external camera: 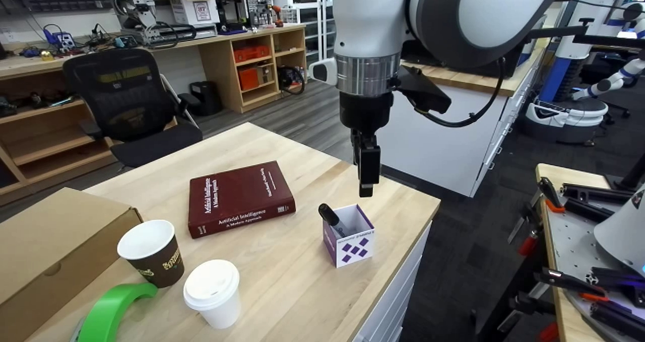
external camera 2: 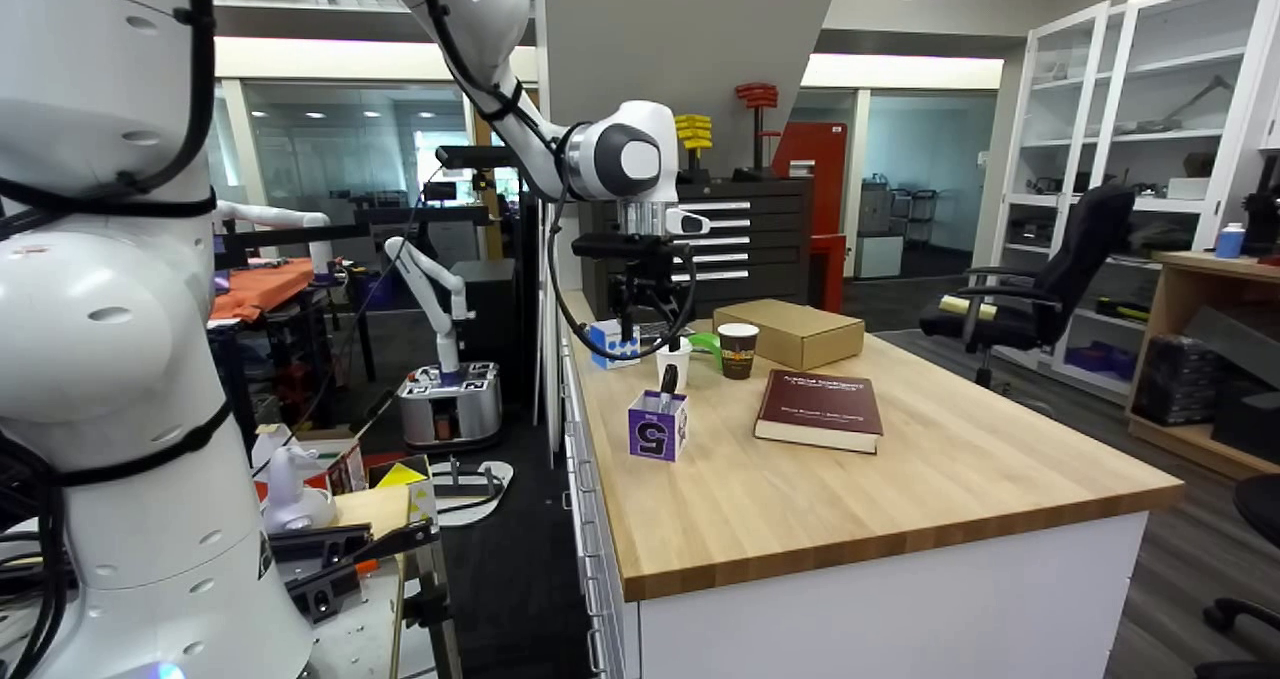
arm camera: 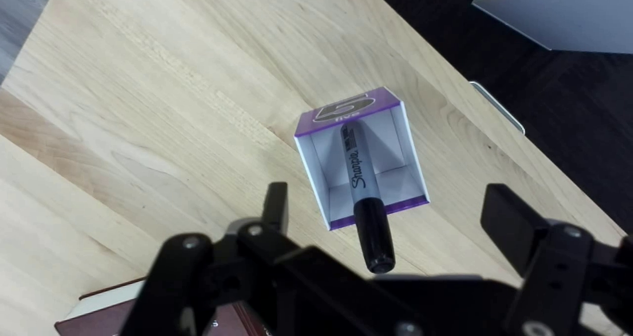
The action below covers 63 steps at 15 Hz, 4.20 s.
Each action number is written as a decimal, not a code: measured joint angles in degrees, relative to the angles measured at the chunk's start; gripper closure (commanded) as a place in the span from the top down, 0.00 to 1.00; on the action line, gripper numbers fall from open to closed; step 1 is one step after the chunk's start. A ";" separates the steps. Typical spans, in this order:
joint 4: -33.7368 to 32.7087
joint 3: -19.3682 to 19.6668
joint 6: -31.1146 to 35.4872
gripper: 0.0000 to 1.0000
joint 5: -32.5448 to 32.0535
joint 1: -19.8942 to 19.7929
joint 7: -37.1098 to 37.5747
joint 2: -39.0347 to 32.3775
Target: Put the marker on the table
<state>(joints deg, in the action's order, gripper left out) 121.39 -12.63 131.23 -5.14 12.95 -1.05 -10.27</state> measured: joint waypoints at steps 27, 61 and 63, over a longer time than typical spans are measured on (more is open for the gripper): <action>-10.12 -0.12 9.97 0.07 0.10 0.04 -8.89 -16.43; -19.64 5.78 -8.71 0.06 0.89 -4.80 -7.38 -17.22; -22.11 5.87 -10.59 0.06 1.63 -5.50 -7.41 -20.45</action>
<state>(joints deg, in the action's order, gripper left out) 99.28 -6.77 120.64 -3.52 7.44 -8.47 -30.72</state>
